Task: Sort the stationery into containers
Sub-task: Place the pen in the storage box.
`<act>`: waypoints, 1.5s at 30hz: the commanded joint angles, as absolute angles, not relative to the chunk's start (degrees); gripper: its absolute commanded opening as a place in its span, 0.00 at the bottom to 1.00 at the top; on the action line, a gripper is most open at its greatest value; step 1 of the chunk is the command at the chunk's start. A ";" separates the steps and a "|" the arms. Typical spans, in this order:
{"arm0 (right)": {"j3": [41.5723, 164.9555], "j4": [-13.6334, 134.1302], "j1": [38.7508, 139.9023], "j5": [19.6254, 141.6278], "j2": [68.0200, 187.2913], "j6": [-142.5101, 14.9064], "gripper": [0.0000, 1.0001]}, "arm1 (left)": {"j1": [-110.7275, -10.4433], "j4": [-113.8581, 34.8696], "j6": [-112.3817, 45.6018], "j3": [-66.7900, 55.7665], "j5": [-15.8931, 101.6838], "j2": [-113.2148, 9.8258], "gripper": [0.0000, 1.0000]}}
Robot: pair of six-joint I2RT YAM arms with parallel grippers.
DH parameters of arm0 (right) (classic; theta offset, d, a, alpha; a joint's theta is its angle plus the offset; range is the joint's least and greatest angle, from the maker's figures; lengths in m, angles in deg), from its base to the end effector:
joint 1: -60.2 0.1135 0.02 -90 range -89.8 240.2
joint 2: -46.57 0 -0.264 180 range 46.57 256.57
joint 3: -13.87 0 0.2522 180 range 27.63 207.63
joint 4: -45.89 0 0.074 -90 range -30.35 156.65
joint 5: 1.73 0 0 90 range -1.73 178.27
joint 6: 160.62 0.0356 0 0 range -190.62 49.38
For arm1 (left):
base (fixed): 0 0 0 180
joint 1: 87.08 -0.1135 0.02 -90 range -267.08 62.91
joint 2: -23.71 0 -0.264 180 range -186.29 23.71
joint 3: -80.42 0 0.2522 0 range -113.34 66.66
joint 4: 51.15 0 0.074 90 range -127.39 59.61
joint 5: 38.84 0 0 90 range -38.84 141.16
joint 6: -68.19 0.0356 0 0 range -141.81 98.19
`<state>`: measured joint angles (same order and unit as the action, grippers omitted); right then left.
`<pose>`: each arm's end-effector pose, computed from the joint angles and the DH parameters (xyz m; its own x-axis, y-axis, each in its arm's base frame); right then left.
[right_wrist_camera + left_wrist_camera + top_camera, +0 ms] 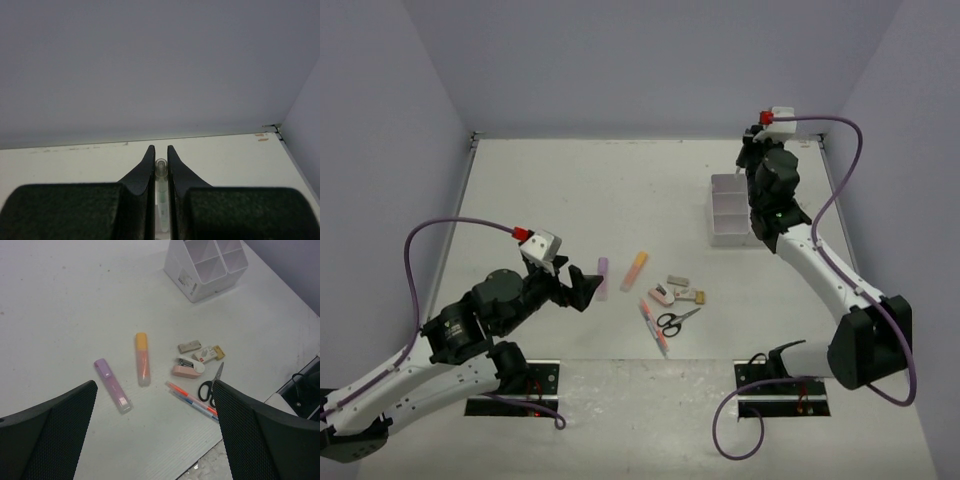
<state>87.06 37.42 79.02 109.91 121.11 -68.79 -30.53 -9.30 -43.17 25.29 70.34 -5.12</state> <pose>0.2958 0.0869 0.3753 0.1187 0.0718 -0.9903 0.0427 0.9961 0.0774 0.0751 -0.0924 0.3237 -0.3611 -0.0775 -0.9293 0.5176 0.8123 -0.2689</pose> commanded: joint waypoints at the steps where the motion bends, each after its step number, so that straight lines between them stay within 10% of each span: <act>1: 91.35 28.54 78.88 111.20 126.86 -74.35 0.00 | -30.61 -10.36 -41.19 26.83 71.07 -3.80 1.00; 21: 83.27 20.61 78.57 104.35 137.23 -67.72 0.02 | -30.59 -11.31 -40.27 27.48 67.57 -4.22 1.00; 23: 83.14 20.54 78.63 104.35 137.49 -67.65 0.08 | -30.66 -11.37 -40.20 27.48 67.50 -4.09 1.00; 27: 82.55 20.64 78.64 105.84 137.72 -67.24 0.58 | -30.66 -11.37 -40.18 27.53 67.43 -4.24 1.00; 29: 82.02 20.76 78.57 107.31 137.20 -66.93 0.69 | -30.66 -11.37 -40.18 27.46 67.50 -4.22 1.00; 45: 90.14 81.36 94.75 96.17 109.13 -54.96 0.73 | -32.43 -5.21 -47.67 25.69 89.44 -1.55 1.00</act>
<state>85.89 55.59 83.62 100.19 111.56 -57.62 -30.68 -8.37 -43.21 27.17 75.55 -3.29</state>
